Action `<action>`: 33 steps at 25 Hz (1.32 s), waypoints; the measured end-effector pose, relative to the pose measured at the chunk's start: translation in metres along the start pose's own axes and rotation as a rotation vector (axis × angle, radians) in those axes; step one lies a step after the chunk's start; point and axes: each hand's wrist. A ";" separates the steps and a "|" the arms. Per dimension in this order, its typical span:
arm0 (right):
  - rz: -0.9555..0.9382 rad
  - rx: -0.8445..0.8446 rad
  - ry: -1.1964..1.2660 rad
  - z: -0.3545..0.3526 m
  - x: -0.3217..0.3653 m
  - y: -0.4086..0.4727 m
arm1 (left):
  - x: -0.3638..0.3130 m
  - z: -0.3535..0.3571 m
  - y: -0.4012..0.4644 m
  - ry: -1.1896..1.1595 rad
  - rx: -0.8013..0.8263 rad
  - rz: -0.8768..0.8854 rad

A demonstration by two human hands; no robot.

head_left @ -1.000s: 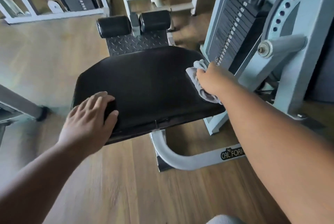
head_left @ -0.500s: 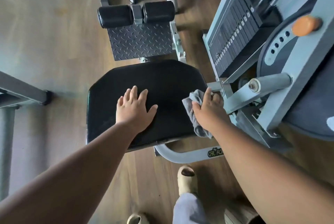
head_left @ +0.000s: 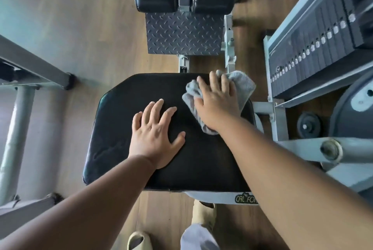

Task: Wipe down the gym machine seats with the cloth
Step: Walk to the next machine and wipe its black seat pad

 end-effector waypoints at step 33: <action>-0.457 0.115 0.022 0.055 0.223 -0.138 | 0.197 -0.038 -0.141 -0.452 0.253 -0.293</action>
Point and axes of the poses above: each hand's wrist, its own y-axis towards the middle knuckle, its own z-axis out of the palm, x = y × z, and after that the axes turned 8 degrees about -z, right-handed
